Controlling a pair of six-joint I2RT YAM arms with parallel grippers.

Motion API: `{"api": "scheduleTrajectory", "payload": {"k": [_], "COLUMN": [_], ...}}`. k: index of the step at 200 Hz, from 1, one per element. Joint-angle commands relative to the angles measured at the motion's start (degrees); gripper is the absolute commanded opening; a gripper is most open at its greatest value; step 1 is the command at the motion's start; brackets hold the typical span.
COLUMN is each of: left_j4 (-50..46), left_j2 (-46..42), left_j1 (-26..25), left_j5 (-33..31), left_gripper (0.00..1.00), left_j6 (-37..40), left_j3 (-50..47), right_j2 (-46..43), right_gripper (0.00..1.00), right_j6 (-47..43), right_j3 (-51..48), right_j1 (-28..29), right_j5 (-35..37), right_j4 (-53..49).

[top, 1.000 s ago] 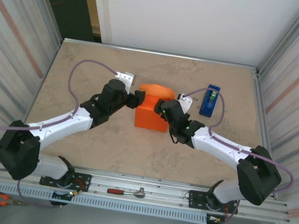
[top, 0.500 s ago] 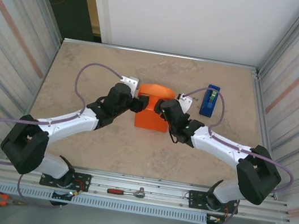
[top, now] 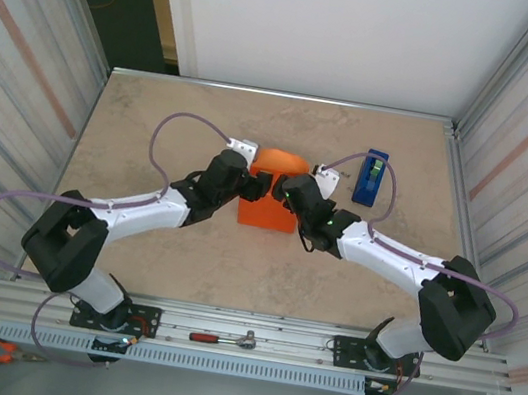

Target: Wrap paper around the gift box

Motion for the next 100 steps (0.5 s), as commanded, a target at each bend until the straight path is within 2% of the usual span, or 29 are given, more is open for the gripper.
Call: {"api": "scheduleTrajectory", "payload": {"k": [1, 28, 51, 72, 100], "left_j4": [-1.8, -2.9, -3.2, -3.7, -4.3], "left_j2": [0.8, 1.1, 1.3, 1.5, 2.0], "left_j1": [-1.0, -2.3, -3.1, -3.7, -3.9], "left_j5": [-5.7, -8.4, -10.2, -11.8, -13.0], "left_gripper": [0.71, 0.71, 0.71, 0.71, 0.70], "left_j6": [1.0, 1.4, 1.7, 2.1, 2.1], "left_j3": [1.3, 1.4, 1.3, 1.3, 1.3], "right_j2": [-0.1, -7.1, -14.6, -22.7, -31.7], "right_gripper": [0.99, 0.99, 0.99, 0.99, 0.99], "right_j6": [-2.1, -3.7, -5.0, -4.4, -2.0], "right_j3": [0.0, 0.3, -2.2, -7.2, -13.9], "right_j1": [1.0, -0.5, -4.7, -10.9, -22.1], "right_j5": [-1.2, -1.2, -6.1, -13.7, -28.8], "right_j4": [-12.1, -14.9, -15.1, -13.0, -7.5]}}
